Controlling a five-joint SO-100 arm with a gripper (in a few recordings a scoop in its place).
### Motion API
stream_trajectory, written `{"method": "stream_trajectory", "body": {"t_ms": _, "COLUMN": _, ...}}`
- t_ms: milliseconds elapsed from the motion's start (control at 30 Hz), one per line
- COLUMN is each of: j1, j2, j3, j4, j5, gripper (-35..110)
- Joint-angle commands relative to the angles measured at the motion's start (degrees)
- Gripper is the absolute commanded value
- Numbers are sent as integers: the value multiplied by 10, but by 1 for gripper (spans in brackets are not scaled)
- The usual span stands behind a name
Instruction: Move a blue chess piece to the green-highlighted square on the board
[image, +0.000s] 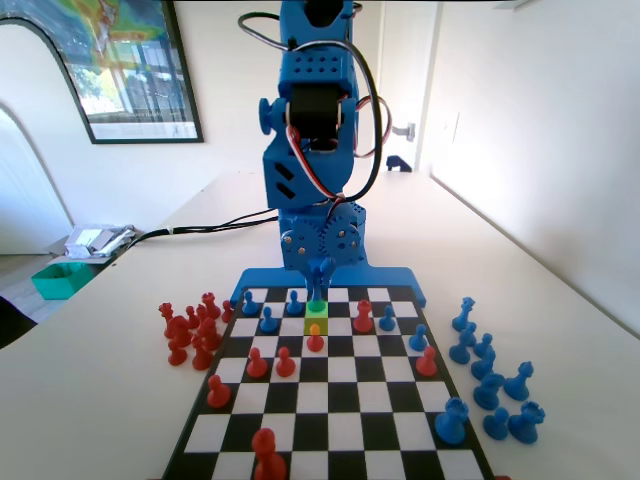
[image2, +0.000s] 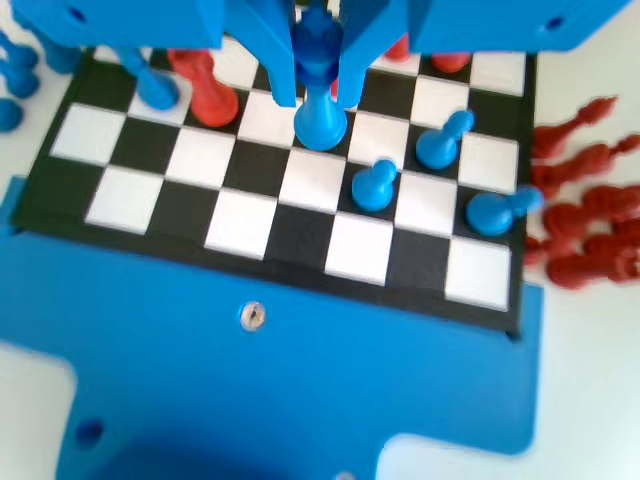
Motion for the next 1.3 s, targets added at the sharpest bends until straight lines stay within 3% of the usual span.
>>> {"method": "stream_trajectory", "body": {"t_ms": 0, "j1": 4, "j2": 41, "j3": 25, "j4": -17, "j5": -16, "gripper": 1}}
{"method": "stream_trajectory", "body": {"t_ms": 633, "j1": 0, "j2": 44, "j3": 76, "j4": -64, "j5": -24, "gripper": 1}}
{"method": "stream_trajectory", "body": {"t_ms": 1267, "j1": -6, "j2": 44, "j3": 75, "j4": -86, "j5": -24, "gripper": 12}}
